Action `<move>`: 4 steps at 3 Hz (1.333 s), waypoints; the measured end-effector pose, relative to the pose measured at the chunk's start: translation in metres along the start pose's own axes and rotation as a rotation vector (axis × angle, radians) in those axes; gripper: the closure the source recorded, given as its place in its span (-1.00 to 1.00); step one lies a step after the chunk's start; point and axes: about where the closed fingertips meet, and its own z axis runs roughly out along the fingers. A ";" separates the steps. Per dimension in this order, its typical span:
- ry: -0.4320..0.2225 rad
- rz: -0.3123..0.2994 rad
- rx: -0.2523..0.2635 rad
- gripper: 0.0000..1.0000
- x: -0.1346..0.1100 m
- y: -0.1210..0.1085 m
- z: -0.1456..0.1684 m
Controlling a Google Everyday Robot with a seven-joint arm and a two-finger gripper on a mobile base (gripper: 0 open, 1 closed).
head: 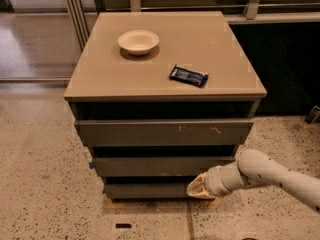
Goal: Close middle drawer
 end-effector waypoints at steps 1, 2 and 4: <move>0.000 0.000 0.001 0.62 0.000 0.000 0.000; 0.000 0.000 0.001 0.15 0.000 0.000 0.000; 0.000 0.000 0.001 -0.78 0.000 0.000 0.000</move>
Offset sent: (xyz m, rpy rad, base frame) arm 0.0003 0.0001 -0.0001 0.0001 -0.0008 -0.0008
